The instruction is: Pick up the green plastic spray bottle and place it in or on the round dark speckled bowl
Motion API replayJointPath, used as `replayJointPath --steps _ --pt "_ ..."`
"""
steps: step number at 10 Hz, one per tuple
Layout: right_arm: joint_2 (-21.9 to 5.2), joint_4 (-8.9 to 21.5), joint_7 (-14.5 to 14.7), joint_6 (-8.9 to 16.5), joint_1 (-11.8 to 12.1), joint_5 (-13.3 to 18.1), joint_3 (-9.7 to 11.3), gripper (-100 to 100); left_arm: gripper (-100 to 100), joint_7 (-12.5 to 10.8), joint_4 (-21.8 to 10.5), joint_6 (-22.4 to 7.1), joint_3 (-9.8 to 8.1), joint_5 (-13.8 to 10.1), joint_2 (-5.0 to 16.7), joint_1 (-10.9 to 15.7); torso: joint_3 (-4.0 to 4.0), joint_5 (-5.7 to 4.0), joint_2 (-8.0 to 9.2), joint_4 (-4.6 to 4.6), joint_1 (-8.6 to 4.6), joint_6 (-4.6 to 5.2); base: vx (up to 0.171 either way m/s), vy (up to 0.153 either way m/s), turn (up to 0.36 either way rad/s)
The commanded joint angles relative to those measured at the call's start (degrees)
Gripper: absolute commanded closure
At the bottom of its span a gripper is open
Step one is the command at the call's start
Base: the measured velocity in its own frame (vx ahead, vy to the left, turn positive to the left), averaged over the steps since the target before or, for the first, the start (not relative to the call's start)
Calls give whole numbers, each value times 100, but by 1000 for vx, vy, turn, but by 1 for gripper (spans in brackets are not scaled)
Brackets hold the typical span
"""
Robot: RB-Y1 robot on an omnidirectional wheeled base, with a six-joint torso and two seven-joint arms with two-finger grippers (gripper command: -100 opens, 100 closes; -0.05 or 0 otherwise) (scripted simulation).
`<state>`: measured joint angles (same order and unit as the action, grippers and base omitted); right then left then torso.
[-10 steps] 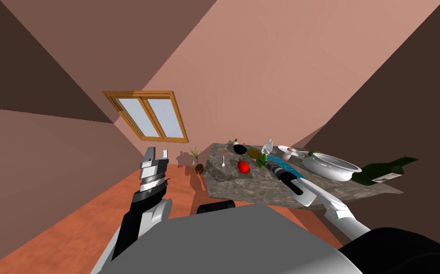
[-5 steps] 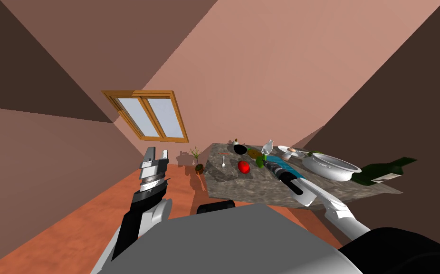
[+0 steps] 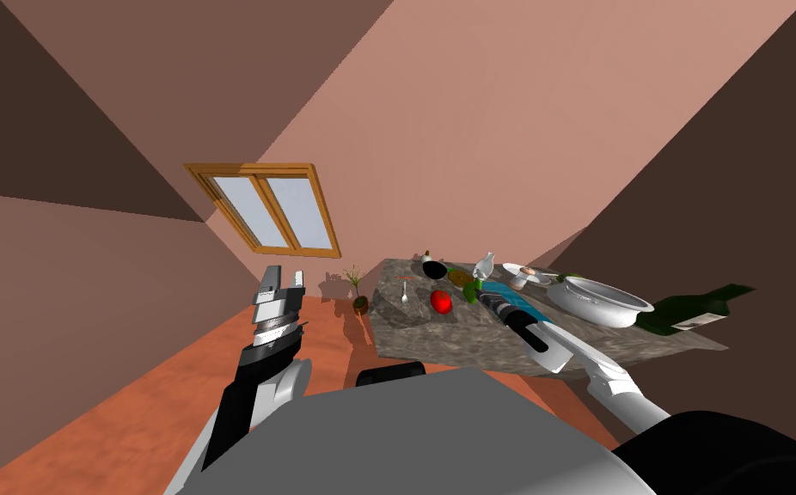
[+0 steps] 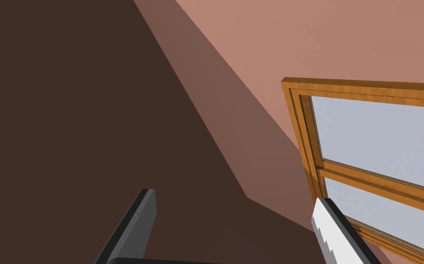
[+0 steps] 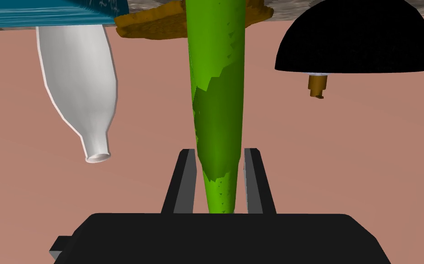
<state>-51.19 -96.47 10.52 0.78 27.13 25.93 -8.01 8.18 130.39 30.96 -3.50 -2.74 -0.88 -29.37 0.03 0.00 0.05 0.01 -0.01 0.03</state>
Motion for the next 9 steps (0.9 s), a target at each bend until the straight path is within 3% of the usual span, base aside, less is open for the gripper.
replayJointPath --steps 1,5,9 --pt "-166 16 -29 81 20 -13 -53 100 0 0 0 0 0 0 0 0 0 0 0 0 0 0 -67 11 79" --pt "-565 -7 -15 283 69 54 -199 100 0 0 0 0 0 0 0 2 54 9 92 20 7 16 -189 24 15" --pt "-1069 13 -25 533 121 80 -392 100 0 0 0 0 1 0 0 2 47 22 77 20 31 8 -163 45 34"
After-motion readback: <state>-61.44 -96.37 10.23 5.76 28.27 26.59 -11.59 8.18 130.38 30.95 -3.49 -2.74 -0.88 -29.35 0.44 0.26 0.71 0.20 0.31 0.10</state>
